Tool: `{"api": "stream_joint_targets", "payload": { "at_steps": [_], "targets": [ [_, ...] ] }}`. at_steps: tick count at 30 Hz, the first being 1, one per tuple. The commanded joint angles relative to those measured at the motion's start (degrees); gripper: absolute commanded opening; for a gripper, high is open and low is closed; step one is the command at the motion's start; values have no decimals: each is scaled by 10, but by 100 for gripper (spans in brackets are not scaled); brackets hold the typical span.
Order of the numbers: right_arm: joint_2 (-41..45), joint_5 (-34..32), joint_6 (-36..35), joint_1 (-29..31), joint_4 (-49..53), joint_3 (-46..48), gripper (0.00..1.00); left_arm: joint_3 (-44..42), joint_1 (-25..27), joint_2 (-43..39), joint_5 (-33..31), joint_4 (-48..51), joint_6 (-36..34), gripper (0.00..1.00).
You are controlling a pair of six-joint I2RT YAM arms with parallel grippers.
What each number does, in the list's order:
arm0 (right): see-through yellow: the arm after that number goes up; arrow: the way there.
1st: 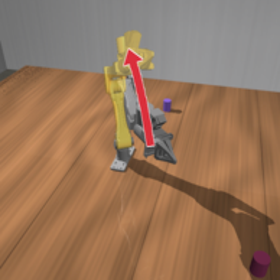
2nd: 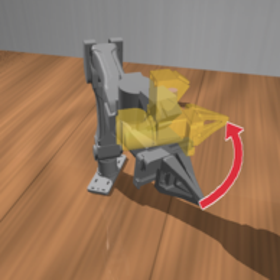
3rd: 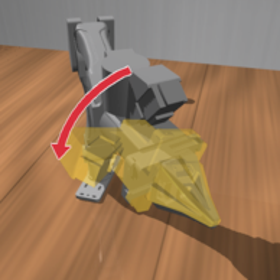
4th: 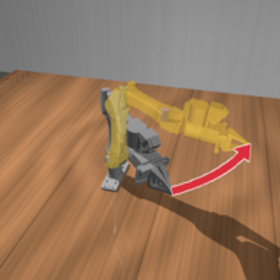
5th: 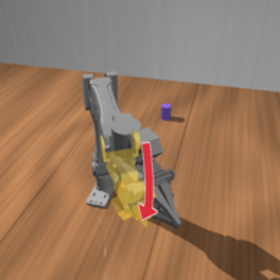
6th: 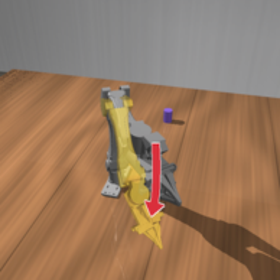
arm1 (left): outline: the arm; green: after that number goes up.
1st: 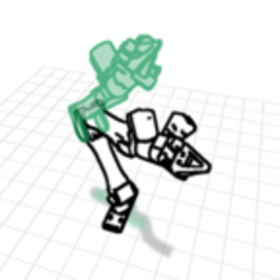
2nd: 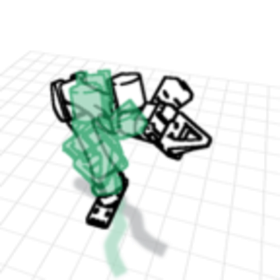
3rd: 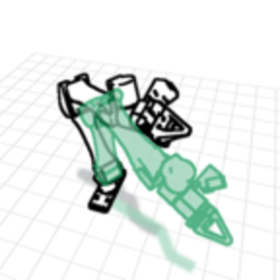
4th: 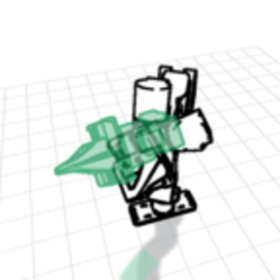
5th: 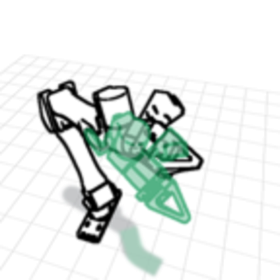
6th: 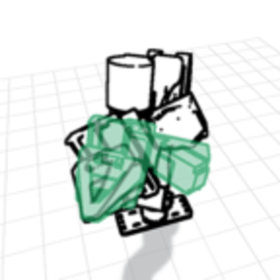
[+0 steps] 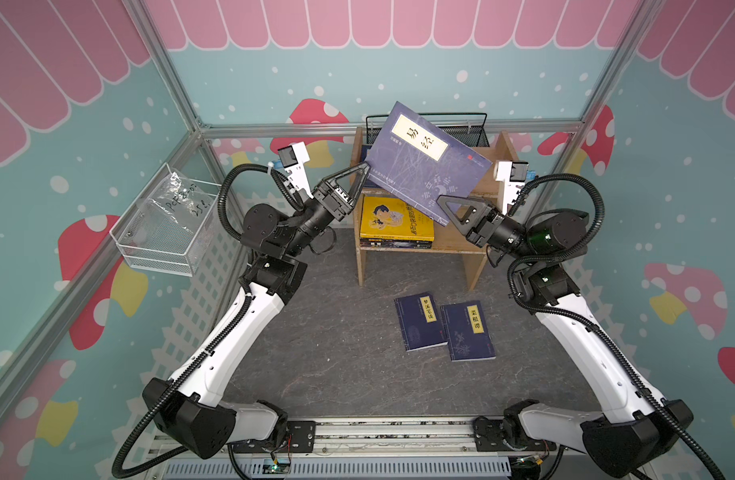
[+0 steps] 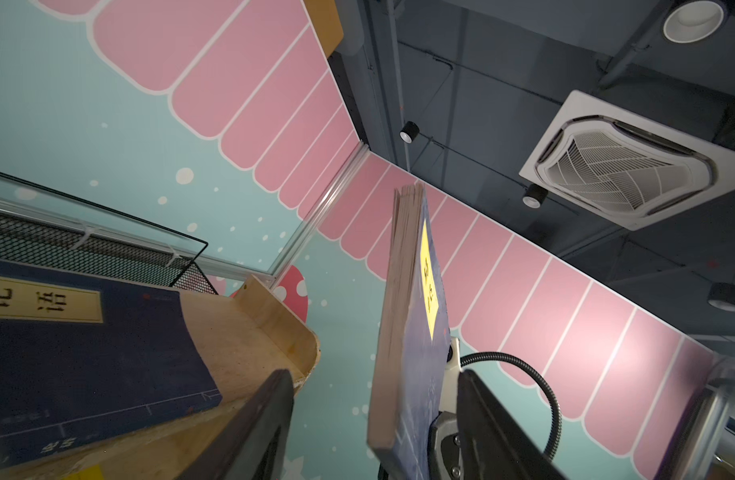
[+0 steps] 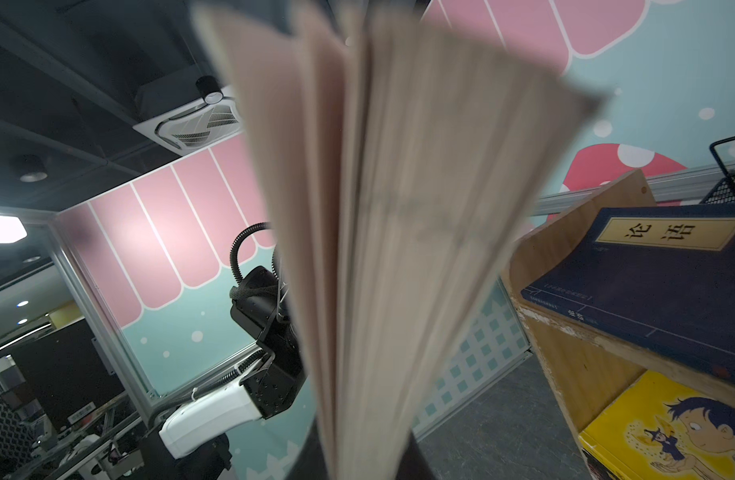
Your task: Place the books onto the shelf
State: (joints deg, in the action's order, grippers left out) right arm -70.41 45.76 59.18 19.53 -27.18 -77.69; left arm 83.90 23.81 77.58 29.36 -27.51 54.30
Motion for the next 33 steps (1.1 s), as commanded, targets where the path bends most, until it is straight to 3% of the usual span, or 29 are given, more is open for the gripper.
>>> {"api": "stream_joint_targets", "payload": {
  "at_steps": [1,4,6,10,14,17,19,23,25,33],
  "targets": [
    [7,25,0,-5,0,-16,12,11,0,5,58,-19,21,65],
    [1,31,7,-7,-1,-20,12,13,0,5,62,-18,23,60],
    [-5,32,10,-8,-2,-25,12,13,-1,6,65,-29,30,50],
    [-19,35,16,-9,-7,-35,12,19,-1,14,68,-33,37,21],
    [-35,30,16,-9,-14,-43,12,27,0,24,56,-9,28,7],
    [-44,10,5,-10,-13,-46,23,37,0,31,38,-7,29,0],
    [-47,-16,-9,-11,-1,-48,27,42,0,34,11,1,27,0],
    [-48,-86,-58,-12,35,-52,52,63,0,46,-55,27,30,0],
    [-42,-138,-88,-12,66,-51,60,91,0,60,-81,60,28,0],
    [-12,-328,-196,-12,147,-34,67,203,-1,145,-146,135,53,0]
  ]
}}
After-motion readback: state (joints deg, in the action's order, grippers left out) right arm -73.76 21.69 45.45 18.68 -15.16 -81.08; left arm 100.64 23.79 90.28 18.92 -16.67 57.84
